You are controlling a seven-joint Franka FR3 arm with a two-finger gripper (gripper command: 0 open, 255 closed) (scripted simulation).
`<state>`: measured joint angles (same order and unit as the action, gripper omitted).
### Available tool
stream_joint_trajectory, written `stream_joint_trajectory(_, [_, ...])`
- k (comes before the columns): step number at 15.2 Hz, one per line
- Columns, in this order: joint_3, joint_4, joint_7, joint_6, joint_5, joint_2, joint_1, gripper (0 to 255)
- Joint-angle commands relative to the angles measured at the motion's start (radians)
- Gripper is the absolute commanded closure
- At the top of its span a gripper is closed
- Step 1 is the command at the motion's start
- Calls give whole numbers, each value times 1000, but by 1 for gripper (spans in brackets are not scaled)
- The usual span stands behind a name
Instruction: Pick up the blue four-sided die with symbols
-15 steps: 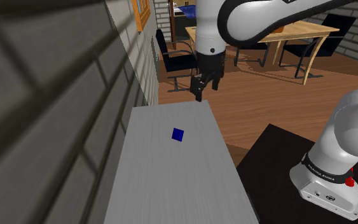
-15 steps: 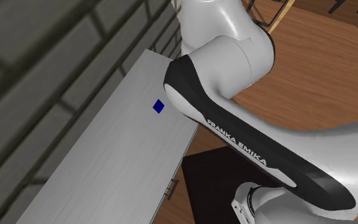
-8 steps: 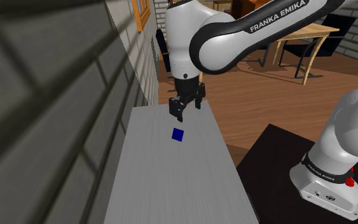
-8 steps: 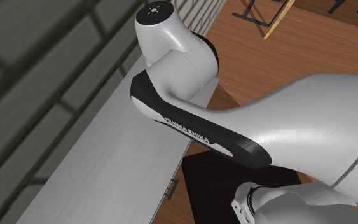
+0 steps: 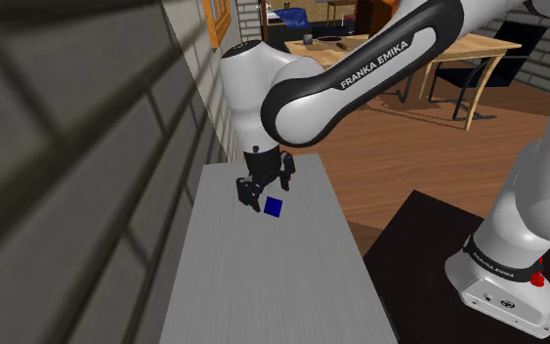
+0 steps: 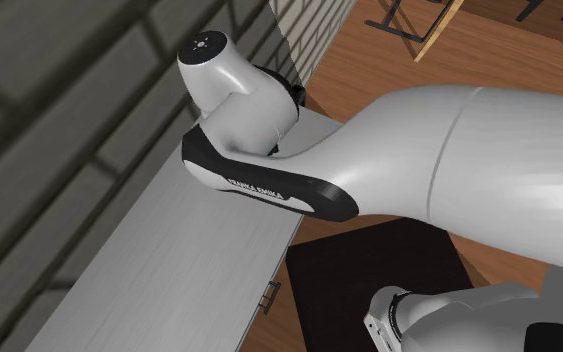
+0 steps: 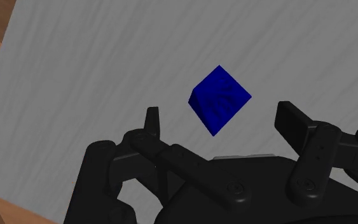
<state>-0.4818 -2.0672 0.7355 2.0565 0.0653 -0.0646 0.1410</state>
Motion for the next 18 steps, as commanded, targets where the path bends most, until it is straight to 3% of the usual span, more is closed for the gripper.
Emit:
stream_joint_trajectory(1, [-1, -10, 9, 24, 9, -16, 2, 0])
stream_joint_trajectory(6, [1, -33, 21, 68, 24, -40, 5, 0])
stream_joint_trajectory(7, [1, -33, 21, 68, 24, -41, 5, 255])
stream_joint_trajectory(18, [0, -21, 14, 43, 15, -26, 3, 255])
